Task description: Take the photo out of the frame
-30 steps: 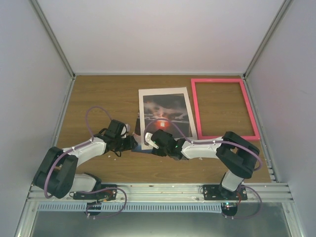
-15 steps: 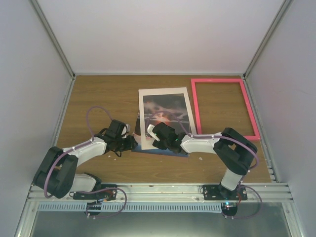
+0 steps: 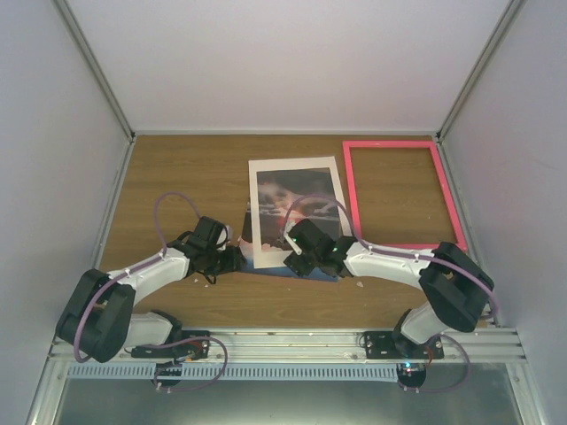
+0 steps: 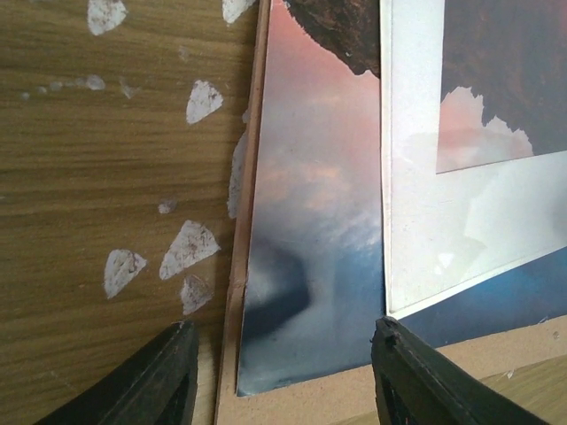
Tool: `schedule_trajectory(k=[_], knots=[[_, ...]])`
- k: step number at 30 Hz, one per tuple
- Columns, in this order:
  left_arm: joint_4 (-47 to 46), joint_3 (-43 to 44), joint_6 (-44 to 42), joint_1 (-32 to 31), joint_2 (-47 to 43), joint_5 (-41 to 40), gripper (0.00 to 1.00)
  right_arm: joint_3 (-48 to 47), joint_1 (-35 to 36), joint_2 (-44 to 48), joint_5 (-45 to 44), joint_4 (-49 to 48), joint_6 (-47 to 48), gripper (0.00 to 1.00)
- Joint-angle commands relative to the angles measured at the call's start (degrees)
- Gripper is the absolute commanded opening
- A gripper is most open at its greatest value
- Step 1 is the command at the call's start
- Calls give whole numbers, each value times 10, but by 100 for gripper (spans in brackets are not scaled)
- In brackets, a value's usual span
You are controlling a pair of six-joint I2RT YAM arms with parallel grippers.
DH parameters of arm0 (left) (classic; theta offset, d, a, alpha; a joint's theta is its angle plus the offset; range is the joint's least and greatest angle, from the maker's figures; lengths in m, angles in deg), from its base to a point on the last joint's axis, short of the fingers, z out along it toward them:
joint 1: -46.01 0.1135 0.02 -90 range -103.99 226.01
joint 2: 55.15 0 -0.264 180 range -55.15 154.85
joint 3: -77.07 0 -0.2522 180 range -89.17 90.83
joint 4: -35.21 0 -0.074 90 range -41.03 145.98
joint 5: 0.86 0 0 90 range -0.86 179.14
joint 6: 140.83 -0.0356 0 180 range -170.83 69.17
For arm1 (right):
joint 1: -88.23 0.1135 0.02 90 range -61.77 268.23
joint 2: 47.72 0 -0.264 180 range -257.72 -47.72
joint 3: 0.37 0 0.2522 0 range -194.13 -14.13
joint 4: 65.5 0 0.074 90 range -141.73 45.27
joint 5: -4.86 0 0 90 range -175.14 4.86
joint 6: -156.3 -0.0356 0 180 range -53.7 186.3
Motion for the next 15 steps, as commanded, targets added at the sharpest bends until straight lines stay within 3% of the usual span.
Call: schedule_trajectory(k=[1,7,15], knots=[[22,-3,5,-3,-8,-13,56,12,-25,41,37,85,-122,82],[16,-3,4,-3,0,0,57,9,-37,75,82,181,-247,87],[9,-9,8,-5,3,11,57,52,-44,89,116,219,-340,88]])
